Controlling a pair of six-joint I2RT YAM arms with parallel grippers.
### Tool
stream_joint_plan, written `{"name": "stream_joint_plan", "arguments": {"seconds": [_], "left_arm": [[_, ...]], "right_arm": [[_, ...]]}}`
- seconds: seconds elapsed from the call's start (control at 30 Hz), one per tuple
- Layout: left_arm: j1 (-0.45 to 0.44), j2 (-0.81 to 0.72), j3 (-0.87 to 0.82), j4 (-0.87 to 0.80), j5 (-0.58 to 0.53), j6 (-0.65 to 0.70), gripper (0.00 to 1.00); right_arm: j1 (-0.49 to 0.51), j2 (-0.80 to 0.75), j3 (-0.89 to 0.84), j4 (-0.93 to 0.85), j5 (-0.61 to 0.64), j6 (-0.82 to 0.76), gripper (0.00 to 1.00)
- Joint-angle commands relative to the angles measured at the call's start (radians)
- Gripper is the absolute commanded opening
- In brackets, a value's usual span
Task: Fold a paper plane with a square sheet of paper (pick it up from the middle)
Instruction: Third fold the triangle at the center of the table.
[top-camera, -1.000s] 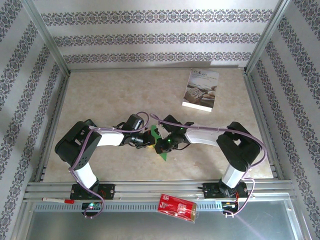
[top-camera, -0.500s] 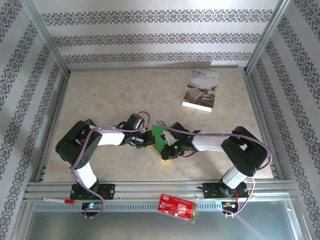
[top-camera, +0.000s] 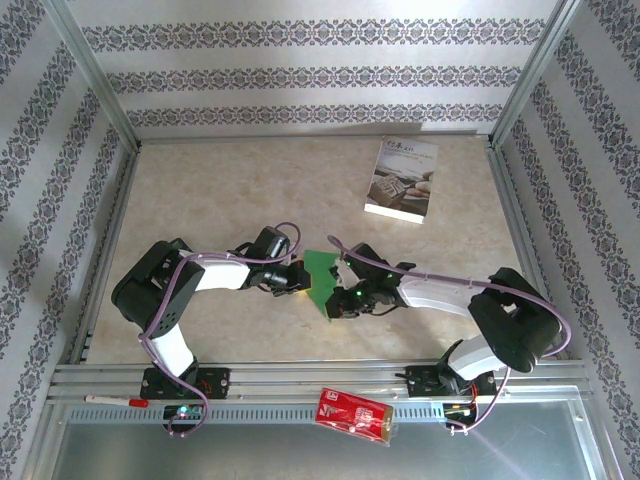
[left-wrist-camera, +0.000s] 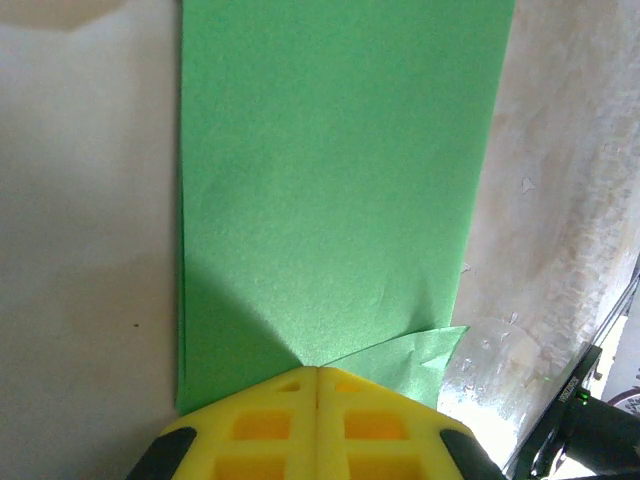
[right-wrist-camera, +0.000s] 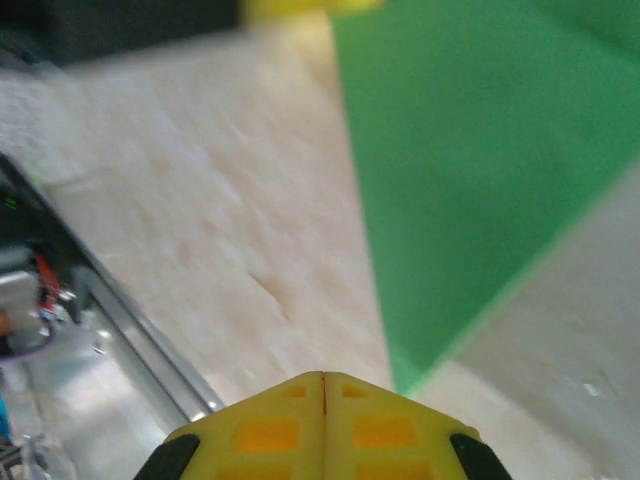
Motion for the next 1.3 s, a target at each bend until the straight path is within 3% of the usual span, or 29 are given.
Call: {"name": "stream_joint_plan", "arguments": {"seconds": [0.0,0.3,0.47,0.6,0.67,0.87,1.27], "left_arm": [[0.011,0.048,-0.015,-0.109,-0.092,0.024,0.00],[0.010,0.024,0.019,-0.120,-0.066,0.023,0.00],[0.008,-0.086,0.024,-0.060,-0.035,-0.030,0.18],[-0.020,-0.171,-0.035,0.009,-0.030,-0.129,0.22],[-0.045,-0.173,-0.047,0.024,-0.030,-0.160,0.20],[-0.088,-0.072,-0.023,0.054,-0.018,-0.191,0.01],[-0.035,0.019,-0.010,0.018,-0.048,-0.105,0.00]], "right_arm": [[-0.010,0.066,0.050,0.059,-0.026,0.023,0.00],[-0.053,0.185,0.012,0.079,-0.011,-0.018,0.00],[-0.062,0.206,-0.036,0.084,0.003,-0.023,0.00],[-0.067,0.206,-0.048,0.083,0.013,-0.027,0.00],[-0.067,0.207,-0.050,0.079,0.016,-0.030,0.00],[-0.075,0.205,-0.047,0.046,0.038,-0.034,0.00],[-0.073,0.221,-0.010,-0.179,0.151,-0.066,0.00]]}}
